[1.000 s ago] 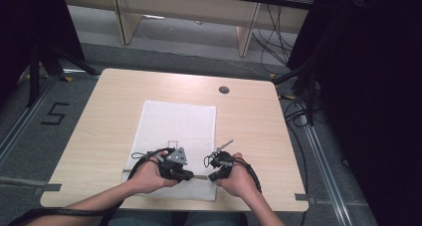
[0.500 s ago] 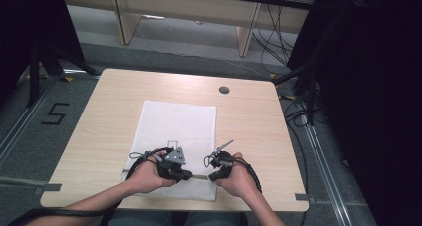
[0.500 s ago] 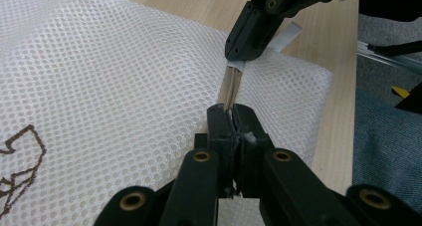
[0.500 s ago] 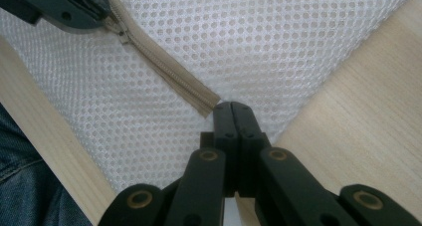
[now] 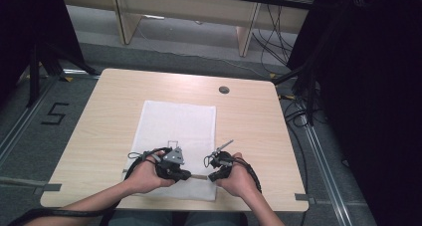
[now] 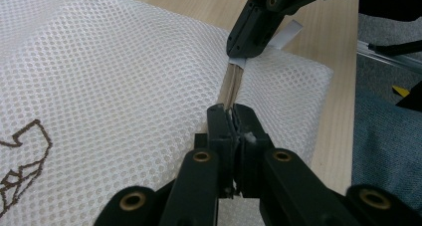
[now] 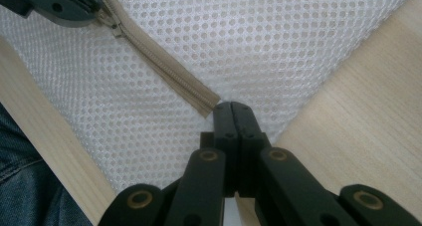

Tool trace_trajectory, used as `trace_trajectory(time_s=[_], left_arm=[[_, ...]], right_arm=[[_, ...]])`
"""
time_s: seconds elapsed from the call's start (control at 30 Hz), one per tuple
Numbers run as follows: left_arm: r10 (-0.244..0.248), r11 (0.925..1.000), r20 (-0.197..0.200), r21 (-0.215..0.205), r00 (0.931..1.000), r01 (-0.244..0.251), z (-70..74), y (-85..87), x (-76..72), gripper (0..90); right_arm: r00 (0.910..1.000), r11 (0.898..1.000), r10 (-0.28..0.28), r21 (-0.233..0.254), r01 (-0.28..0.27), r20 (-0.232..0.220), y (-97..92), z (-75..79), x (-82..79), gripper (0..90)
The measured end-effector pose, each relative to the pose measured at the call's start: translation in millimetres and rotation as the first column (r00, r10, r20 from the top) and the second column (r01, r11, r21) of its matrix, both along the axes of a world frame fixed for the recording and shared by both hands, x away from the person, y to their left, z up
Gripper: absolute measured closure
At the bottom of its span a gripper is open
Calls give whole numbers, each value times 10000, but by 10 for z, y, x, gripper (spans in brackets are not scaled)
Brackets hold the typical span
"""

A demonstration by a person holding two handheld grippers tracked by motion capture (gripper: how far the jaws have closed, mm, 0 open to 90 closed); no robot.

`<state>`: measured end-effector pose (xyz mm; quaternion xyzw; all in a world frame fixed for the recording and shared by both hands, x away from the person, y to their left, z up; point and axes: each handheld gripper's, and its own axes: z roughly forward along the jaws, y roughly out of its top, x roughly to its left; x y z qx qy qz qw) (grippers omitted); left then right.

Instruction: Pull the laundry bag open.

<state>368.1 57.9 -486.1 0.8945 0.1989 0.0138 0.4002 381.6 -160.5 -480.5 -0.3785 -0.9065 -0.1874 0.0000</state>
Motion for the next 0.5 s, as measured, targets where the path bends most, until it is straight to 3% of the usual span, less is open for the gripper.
trace_trajectory(time_s=[0.27,0.5], left_arm=[[-241,9996,168,158,9996,238,8,15,20,871],[-144,9999,117,65,9998,144,11,15,12,872]], right_arm=[[9999,9999,-136,-14,136,-84,4,5,-8,900],[10000,10000,8,-6,-8,20,-1,-3,1,900]])
